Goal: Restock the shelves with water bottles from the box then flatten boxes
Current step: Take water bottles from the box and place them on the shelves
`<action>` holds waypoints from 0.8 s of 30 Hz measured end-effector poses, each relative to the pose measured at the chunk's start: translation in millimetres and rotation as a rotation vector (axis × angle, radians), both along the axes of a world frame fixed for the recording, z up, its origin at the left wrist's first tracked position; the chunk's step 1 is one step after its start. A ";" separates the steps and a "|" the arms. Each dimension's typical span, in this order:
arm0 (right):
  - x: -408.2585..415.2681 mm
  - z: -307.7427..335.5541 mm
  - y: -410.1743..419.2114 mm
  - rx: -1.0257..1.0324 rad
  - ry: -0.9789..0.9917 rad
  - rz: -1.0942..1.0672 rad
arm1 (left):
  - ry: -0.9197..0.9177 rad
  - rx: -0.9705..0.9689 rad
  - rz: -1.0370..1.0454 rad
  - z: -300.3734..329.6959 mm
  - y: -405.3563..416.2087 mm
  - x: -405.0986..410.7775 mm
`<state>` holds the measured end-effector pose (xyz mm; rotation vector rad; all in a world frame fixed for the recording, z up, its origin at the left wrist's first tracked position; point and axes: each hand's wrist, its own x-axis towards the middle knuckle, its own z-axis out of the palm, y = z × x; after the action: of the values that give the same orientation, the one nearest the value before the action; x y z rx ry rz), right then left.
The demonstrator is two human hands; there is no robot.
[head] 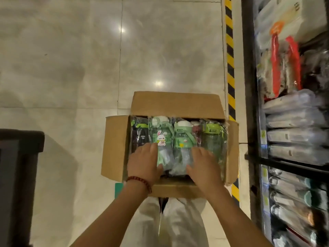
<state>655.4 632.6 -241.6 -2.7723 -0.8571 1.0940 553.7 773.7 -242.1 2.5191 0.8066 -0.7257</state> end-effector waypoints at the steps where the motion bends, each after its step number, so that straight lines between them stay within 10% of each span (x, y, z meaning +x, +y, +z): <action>1: 4.7 -20.0 1.4 -0.023 0.029 -0.011 | 0.035 -0.011 0.010 -20.5 -0.3 4.4; 12: 29.6 -167.9 -0.8 -0.003 0.342 -0.586 | 0.140 -0.305 0.618 -172.0 -10.6 38.7; 24: 30.5 -179.5 -17.1 0.176 0.634 -1.042 | 0.095 -0.414 1.010 -171.0 -15.7 52.7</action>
<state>685.8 615.5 -421.2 -1.9685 0.4882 1.3529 606.4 758.1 -413.1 1.4279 1.5676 -0.5516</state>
